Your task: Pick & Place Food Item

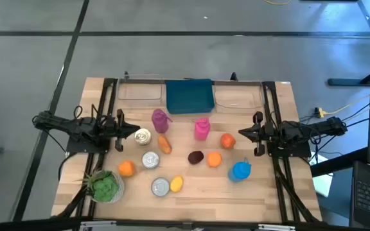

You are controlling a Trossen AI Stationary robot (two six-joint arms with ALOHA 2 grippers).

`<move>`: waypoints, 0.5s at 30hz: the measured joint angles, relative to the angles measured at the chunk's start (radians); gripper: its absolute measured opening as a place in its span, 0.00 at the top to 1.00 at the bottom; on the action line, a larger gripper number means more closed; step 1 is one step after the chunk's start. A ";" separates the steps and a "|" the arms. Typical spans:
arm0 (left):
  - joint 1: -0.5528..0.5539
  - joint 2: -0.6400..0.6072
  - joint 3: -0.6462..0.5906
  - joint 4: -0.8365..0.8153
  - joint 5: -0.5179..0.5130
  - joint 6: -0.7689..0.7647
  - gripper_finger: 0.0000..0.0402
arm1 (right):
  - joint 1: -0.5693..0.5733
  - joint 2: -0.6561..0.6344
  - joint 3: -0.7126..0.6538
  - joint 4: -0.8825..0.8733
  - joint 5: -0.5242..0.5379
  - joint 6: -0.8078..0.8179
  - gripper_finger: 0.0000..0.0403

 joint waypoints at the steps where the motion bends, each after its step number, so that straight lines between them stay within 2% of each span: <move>1: 0.000 0.000 0.000 0.000 0.000 0.000 0.97 | 0.000 0.000 0.000 0.000 0.000 0.000 0.96; 15: 0.000 0.000 0.000 0.000 0.000 0.000 0.97 | 0.000 0.000 0.000 0.000 0.000 0.000 0.96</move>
